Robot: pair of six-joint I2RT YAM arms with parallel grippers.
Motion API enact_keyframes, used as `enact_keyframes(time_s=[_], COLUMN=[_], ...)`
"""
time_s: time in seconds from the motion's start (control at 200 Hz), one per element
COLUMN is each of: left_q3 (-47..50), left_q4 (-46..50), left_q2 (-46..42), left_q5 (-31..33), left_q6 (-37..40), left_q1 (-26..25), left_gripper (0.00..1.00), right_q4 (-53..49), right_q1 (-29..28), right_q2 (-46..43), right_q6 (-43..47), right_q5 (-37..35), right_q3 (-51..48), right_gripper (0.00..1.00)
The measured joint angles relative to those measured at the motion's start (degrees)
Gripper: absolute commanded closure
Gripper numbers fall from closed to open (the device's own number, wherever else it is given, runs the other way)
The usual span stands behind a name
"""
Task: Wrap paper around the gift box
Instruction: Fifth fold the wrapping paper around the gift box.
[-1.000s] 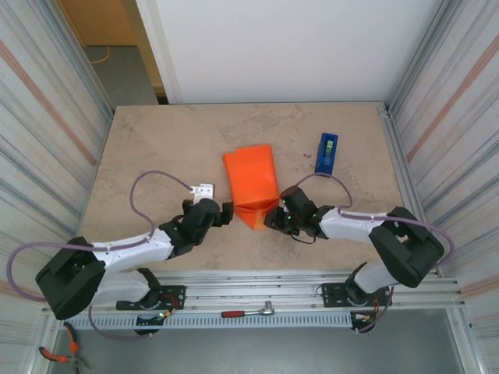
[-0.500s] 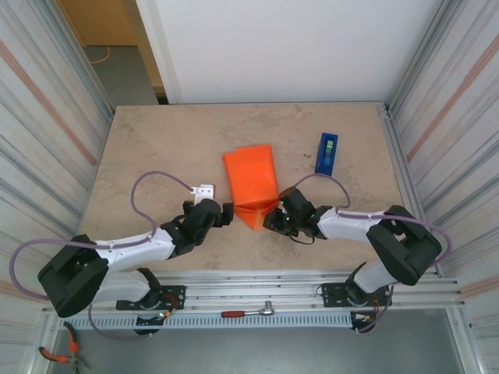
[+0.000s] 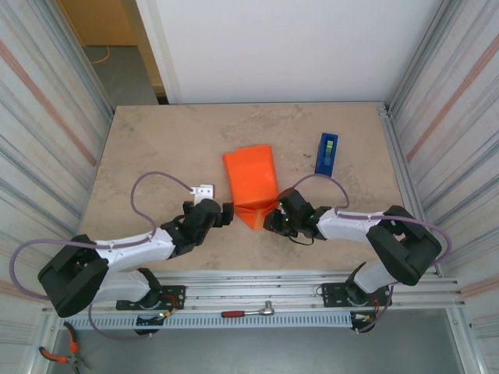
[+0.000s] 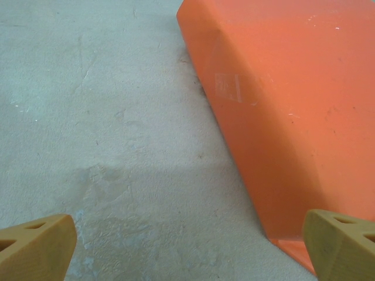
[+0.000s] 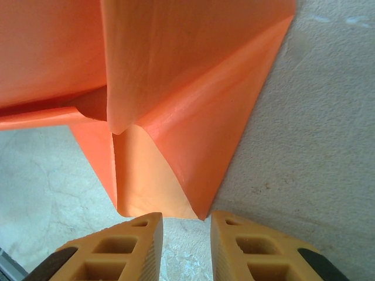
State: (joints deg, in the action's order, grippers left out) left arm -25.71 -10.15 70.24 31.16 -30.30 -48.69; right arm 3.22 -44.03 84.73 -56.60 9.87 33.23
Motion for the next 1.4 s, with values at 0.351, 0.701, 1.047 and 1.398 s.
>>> enact_keyframes(time_s=[0.351, 0.701, 1.047, 1.398], left_q3=[0.04, 0.04, 0.04, 0.85], left_q4=[-0.02, 0.00, 0.00, 0.02], left_q2=[0.00, 0.00, 0.00, -0.22], left_q5=[-0.15, -0.20, -0.31, -0.59], left_q6=[-0.98, -1.31, -1.51, -1.51], left_q1=[0.00, 0.00, 0.00, 0.00], left_gripper=[0.01, 0.01, 0.01, 0.01], right_q4=[-0.26, -1.99, -6.54, -7.63], right_q1=[-0.20, -1.44, -3.26, -3.65], right_q2=[0.00, 0.00, 1.62, 3.37], right_q6=[-0.02, -0.04, 0.00, -0.15], right_q5=[-0.83, -2.43, -5.84, -7.37], right_q3=[0.00, 0.00, 4.72, 5.49], right_gripper=[0.74, 0.73, 0.74, 0.78])
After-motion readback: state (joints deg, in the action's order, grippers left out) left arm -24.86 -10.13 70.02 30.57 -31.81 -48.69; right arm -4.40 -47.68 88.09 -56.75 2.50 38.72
